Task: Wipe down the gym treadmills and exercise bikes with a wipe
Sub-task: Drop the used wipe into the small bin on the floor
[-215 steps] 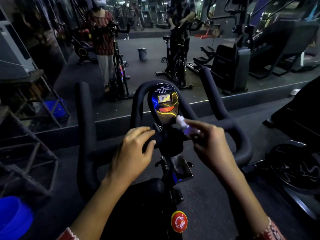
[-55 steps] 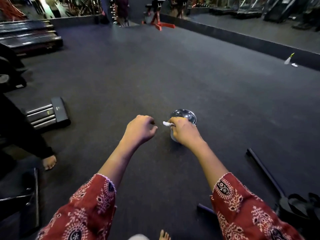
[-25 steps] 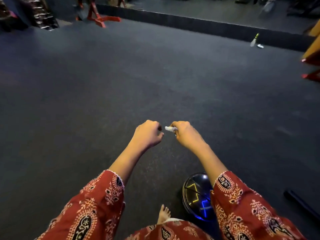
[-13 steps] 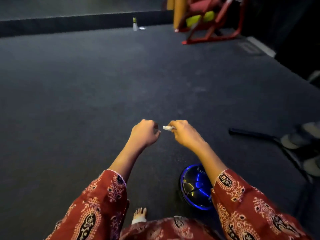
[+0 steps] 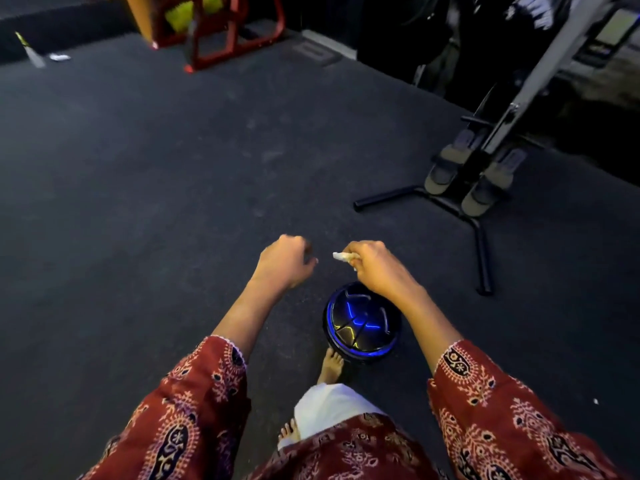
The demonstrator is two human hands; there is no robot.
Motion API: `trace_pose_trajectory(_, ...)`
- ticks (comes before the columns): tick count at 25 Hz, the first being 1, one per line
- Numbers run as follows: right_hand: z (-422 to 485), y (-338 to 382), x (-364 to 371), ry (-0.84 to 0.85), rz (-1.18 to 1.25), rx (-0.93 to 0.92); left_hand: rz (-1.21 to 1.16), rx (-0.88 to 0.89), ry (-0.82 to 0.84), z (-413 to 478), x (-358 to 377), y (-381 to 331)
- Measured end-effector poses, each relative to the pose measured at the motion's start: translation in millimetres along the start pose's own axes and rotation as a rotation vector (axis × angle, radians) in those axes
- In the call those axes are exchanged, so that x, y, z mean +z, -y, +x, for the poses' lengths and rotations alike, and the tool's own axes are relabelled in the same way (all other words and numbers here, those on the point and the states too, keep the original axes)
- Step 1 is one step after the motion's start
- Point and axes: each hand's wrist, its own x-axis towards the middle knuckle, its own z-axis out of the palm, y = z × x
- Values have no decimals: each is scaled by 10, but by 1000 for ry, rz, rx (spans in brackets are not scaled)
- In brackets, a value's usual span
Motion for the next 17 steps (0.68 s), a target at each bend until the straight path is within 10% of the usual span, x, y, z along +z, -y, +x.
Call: trace_pose_trajectory(17, 262, -265, 25, -2, 60, 204, 5, 139, 97, 643, 227, -65)
